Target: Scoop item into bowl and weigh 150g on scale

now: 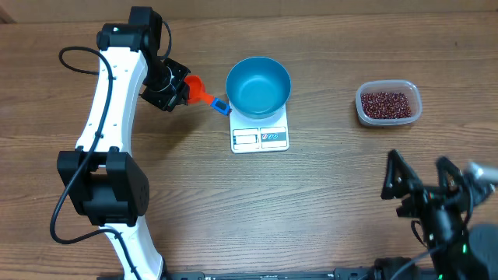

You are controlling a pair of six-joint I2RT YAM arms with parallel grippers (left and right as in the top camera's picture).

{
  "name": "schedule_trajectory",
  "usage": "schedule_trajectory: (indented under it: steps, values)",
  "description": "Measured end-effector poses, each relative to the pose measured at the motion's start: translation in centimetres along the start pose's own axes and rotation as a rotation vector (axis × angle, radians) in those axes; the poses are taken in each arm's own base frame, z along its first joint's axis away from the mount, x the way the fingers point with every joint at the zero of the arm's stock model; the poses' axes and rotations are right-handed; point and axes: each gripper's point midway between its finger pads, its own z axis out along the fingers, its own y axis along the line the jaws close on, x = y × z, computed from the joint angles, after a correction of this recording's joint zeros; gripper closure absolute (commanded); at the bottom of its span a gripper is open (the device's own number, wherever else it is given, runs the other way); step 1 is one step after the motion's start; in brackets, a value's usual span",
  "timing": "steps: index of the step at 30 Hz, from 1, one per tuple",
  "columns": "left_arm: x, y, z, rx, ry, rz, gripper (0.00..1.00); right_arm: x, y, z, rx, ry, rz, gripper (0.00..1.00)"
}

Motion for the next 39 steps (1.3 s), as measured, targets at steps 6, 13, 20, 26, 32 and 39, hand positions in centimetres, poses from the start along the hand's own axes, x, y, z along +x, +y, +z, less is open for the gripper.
schedule_trajectory:
  steps: [6, 13, 20, 26, 32, 39]
  values:
    - [0.0, 0.0, 0.0, 0.000, 0.001, -0.004, 0.96, 1.4, 3.2, 4.1, -0.142, 0.238, 0.060, 0.00]
    - [1.1, -0.5, 0.3, -0.002, 0.013, -0.025, 0.96, 4.7, 8.2, 8.8, -0.460, 0.503, 0.163, 0.00]
    - [2.9, -1.1, 0.7, -0.008, 0.026, -0.019, 0.96, 7.1, 10.1, 11.9, -0.581, 0.715, 0.425, 0.00]
    - [5.2, -1.9, 1.3, -0.016, 0.048, -0.017, 0.96, 9.9, 10.2, 13.8, -0.596, 0.869, 0.560, 0.00]
    - [7.6, -2.7, 1.8, -0.018, 0.067, -0.046, 0.96, 10.7, 11.2, 14.2, -0.635, 0.901, 0.564, 0.00]
    - [10.9, -4.9, 2.6, 0.025, 0.088, -0.048, 0.96, 10.4, 12.7, 13.9, -0.700, 0.887, 0.521, 0.00]
